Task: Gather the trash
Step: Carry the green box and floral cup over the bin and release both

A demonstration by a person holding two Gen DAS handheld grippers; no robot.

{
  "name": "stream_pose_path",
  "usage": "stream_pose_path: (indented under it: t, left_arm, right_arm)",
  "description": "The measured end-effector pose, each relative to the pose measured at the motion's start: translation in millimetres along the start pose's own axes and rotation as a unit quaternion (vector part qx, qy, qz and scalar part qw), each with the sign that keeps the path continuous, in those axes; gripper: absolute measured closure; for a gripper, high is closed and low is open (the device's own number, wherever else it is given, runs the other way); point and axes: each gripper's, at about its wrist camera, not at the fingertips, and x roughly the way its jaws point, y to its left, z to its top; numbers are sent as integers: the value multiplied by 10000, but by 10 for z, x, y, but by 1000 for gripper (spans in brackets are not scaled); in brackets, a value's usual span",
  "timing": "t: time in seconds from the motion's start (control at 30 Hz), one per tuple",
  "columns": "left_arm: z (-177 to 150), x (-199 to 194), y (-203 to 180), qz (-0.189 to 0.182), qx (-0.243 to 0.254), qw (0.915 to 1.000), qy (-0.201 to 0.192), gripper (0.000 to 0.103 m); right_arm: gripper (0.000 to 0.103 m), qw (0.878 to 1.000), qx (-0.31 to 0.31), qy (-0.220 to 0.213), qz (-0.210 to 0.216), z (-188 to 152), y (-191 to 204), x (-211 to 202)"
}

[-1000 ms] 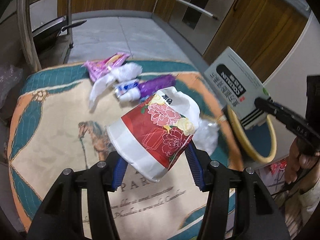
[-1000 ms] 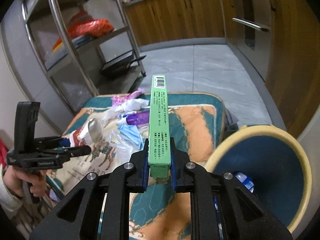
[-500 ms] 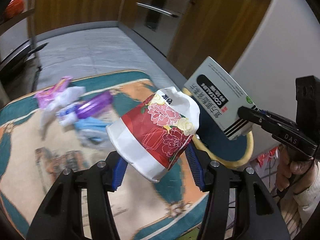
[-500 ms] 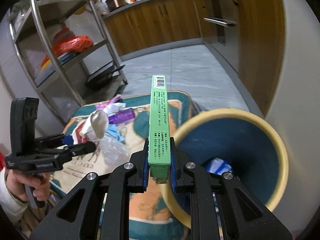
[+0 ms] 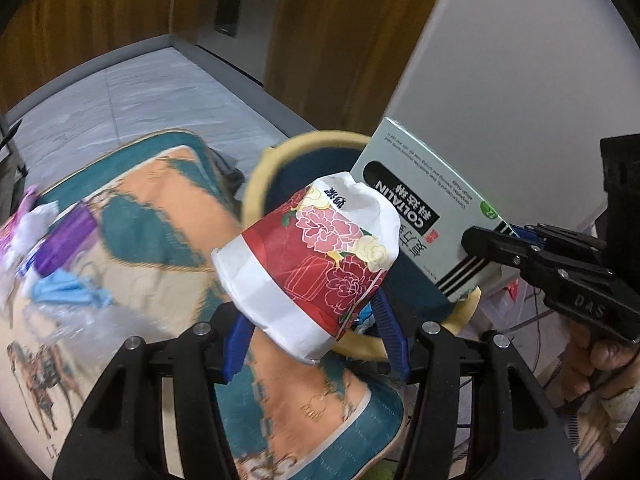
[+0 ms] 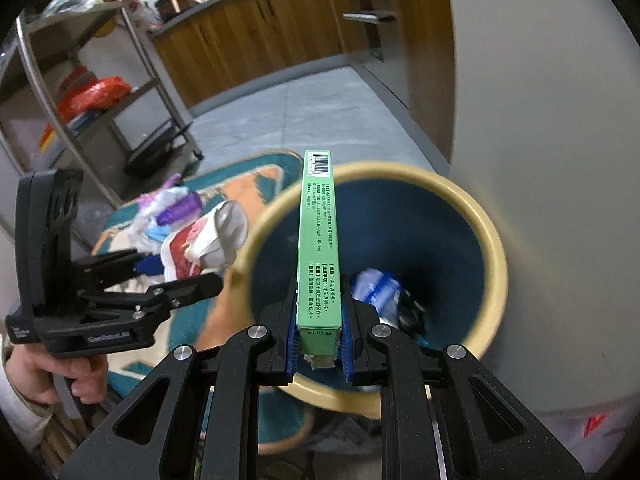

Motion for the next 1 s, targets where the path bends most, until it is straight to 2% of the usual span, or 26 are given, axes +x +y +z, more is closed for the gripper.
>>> stream_pose_path:
  t: [0.33, 0.43, 0.5, 0.57, 0.63, 0.83, 0.9, 0.97, 1.0]
  left_arm:
    - [10, 364, -251, 92, 395, 9987, 294, 47]
    - [-10, 425, -245, 153, 425, 9982, 386, 43]
    - [-25, 412, -225, 127, 443, 9983, 356, 41]
    - [-22, 365, -216, 163, 427, 9985, 294, 33]
    - [-11, 321, -198, 160, 399, 9989, 166, 30]
    - [-27, 185, -104, 288, 391, 9988, 62, 29]
    - [-30, 114, -70, 319, 375, 9988, 11, 29]
    - [-53, 4, 16, 397, 324, 9987, -68, 29]
    - [-64, -36, 48, 420, 302, 9986, -94, 29]
  right_arm:
    - [85, 9987, 247, 446, -76, -142, -213, 128]
    - [84, 9985, 278, 459, -83, -148, -216, 135]
    - [84, 9984, 295, 474, -107, -146, -214, 150]
    - [83, 9982, 325, 491, -111, -142, -229, 165]
    - [83, 9980, 351, 504, -119, -134, -234, 188]
    - [82, 9980, 364, 498, -141, -112, -227, 211]
    - [78, 9980, 365, 480, -165, -103, -227, 207]
    - [65, 9982, 379, 435, -179, -99, -218, 191]
    - [64, 9984, 373, 397, -174, -87, -202, 182]
